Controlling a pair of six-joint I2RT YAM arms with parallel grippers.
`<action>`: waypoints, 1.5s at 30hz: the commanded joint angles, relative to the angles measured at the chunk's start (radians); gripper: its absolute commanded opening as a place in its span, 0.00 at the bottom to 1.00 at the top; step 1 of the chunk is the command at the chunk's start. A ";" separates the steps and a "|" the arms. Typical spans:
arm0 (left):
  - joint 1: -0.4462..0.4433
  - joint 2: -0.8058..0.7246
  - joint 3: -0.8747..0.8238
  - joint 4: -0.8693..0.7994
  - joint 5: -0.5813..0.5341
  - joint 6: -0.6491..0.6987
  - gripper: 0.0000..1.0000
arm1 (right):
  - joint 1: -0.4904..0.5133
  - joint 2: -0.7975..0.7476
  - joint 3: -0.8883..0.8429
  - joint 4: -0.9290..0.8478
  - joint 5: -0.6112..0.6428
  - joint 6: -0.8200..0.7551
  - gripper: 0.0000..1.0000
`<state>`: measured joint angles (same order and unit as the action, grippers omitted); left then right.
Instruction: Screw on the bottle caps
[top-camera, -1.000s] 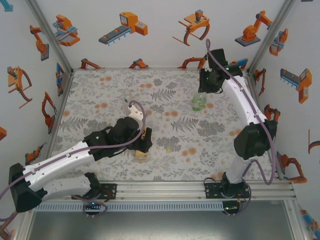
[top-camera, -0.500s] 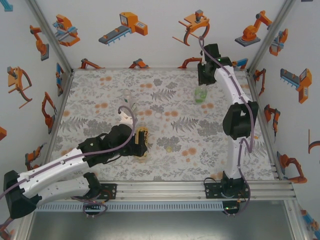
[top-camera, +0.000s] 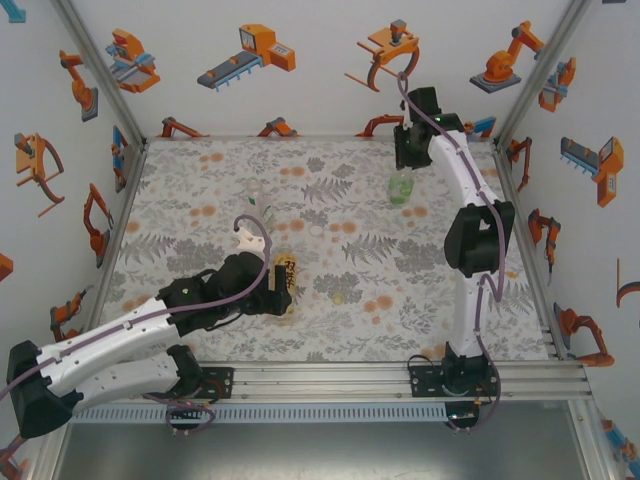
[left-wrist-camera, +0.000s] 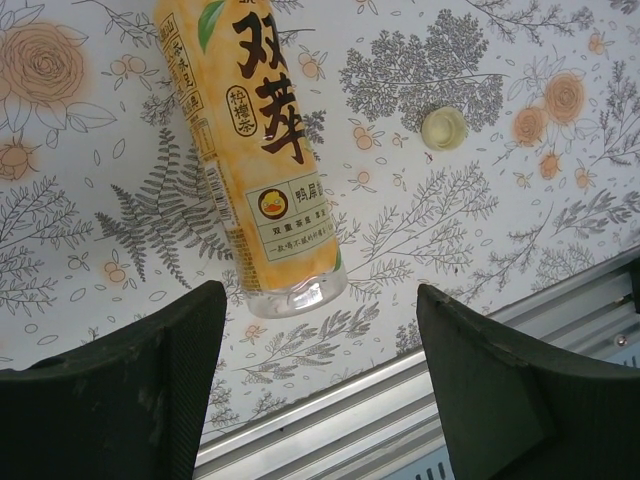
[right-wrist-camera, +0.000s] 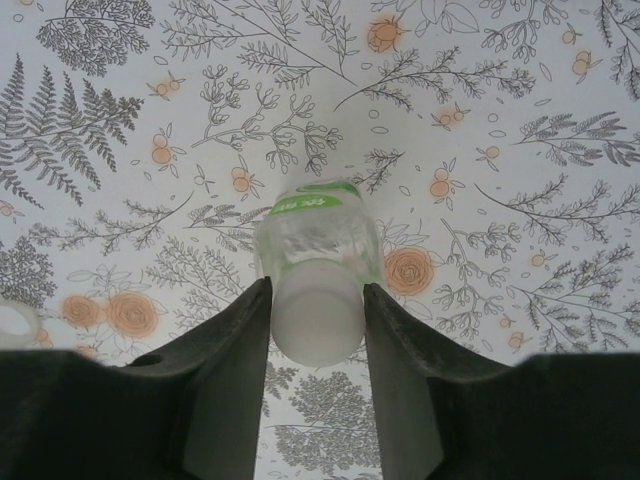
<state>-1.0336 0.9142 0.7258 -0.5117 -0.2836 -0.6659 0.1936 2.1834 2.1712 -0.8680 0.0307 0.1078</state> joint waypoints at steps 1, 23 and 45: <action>0.004 0.009 -0.005 -0.007 -0.014 -0.009 0.72 | 0.000 0.010 0.032 -0.017 0.006 0.004 0.47; 0.004 0.173 0.110 -0.100 -0.037 -0.008 0.74 | 0.009 -0.281 -0.111 -0.047 -0.068 0.077 0.54; 0.053 0.536 0.261 -0.174 0.053 -0.014 0.77 | 0.154 -0.969 -0.984 0.097 -0.079 0.383 0.53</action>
<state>-0.9936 1.4132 0.9516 -0.6693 -0.2653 -0.6666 0.3405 1.2736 1.2388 -0.7891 -0.0631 0.4129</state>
